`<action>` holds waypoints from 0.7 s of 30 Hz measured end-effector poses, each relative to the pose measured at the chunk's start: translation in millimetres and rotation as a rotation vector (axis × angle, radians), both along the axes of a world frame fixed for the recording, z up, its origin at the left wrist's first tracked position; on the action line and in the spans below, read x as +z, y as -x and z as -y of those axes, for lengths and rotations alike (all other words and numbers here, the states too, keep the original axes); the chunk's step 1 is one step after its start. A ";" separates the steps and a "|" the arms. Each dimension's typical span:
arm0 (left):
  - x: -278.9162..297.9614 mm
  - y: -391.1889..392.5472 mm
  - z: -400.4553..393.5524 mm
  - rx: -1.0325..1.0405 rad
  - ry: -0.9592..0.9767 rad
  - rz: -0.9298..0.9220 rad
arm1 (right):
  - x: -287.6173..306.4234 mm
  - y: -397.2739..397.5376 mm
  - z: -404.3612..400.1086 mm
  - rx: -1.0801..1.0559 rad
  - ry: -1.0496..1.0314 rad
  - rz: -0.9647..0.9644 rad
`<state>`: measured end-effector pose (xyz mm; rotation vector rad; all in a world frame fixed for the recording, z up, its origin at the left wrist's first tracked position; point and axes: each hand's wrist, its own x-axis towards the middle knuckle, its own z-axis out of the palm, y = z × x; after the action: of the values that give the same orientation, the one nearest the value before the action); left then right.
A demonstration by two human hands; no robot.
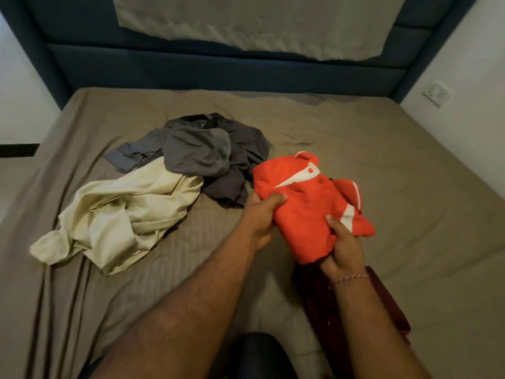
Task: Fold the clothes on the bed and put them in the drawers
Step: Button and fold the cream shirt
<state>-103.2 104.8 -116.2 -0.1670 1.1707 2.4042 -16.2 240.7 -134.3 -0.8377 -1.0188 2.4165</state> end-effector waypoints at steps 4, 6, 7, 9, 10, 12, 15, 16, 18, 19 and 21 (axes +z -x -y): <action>-2.2 33.5 -34.1 -0.130 0.297 -0.028 | 0.5 27.5 -51.3 -0.225 -0.142 0.267; -22.2 40.9 -30.3 -0.096 0.456 0.032 | -17.6 31.1 -65.7 -0.355 -0.297 0.520; -34.0 41.4 -24.3 -0.088 0.488 0.057 | -27.3 29.4 -67.8 -0.369 -0.375 0.671; -59.5 40.5 -4.8 -0.121 0.542 0.092 | -44.0 27.2 -59.7 -0.309 -0.537 0.905; -75.4 39.9 9.8 -0.144 0.615 0.101 | -51.8 28.6 -46.6 -0.270 -0.642 0.939; -99.7 38.3 41.4 -0.186 0.805 0.082 | -62.1 34.4 -11.0 -0.175 -0.874 0.855; -120.1 26.0 103.0 -0.157 1.055 0.042 | -84.4 48.3 62.4 0.166 -1.120 0.685; -121.7 20.6 123.0 -0.132 1.116 0.010 | -90.3 52.9 87.3 0.296 -1.159 0.658; -123.1 11.1 161.7 -0.069 1.208 -0.051 | -97.9 61.1 135.4 0.534 -1.188 0.584; -122.3 7.4 179.1 -0.037 1.250 -0.083 | -100.1 64.2 156.7 0.636 -1.192 0.536; -118.0 2.5 217.5 0.029 1.368 -0.160 | -102.4 68.8 197.9 0.813 -1.211 0.465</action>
<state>-105.7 -112.8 -234.2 -0.3936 2.6549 1.2259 -85.1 42.8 -236.7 -0.5240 -2.9505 1.4358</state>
